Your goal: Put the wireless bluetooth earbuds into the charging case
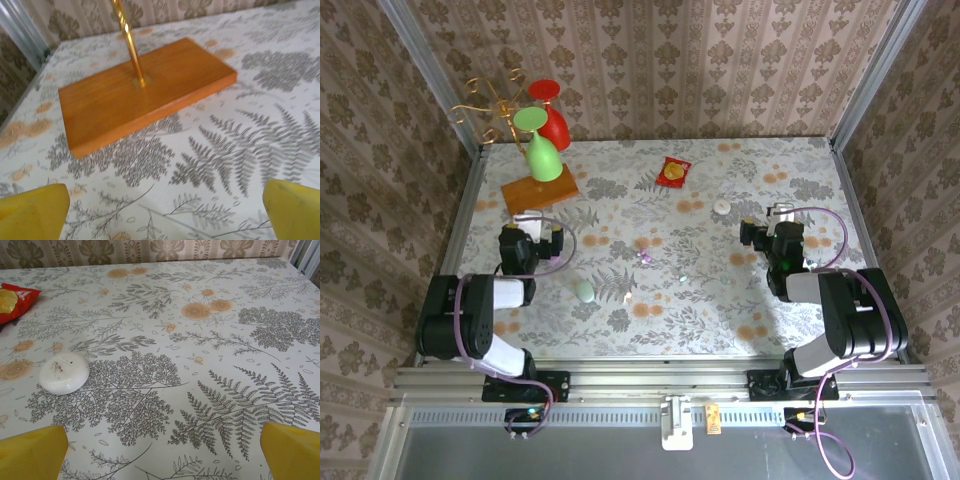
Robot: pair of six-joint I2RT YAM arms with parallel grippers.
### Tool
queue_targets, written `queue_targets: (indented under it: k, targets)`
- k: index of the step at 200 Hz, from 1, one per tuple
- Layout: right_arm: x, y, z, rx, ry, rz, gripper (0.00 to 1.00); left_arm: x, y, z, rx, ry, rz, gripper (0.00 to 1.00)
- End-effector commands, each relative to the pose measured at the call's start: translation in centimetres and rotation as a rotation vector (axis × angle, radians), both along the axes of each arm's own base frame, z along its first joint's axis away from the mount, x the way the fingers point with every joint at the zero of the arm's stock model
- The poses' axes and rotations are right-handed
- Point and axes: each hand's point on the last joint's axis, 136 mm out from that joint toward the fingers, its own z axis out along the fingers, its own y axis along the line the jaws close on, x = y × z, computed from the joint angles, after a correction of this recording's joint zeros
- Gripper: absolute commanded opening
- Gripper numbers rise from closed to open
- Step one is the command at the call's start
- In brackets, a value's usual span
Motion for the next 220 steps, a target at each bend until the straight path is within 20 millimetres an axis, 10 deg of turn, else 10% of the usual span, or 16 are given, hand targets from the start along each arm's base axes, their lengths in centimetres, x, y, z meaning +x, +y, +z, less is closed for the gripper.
queue_targets:
  k: [1,132,197,220]
  targets:
    - [0.3,0.6,2.1,-0.021,-0.026,0.025,1.00,-0.4,-0.1,1.9,0.041,-0.049,0.002,1.00]
    - [-1.3,7.7,8.8,0.000,-0.034,0.245,1.00,-4.8,-8.8,5.9,0.141,0.006,-0.314,1.00]
    - [-0.2,15.2,7.9,0.013,0.049,0.406,1.00,-7.3,-11.3,5.5,0.043,0.182,-0.248,1.00]
    - [0.8,14.8,6.7,0.049,0.137,0.323,1.00,-8.2,-10.6,4.8,-0.060,0.259,-0.151,1.00]
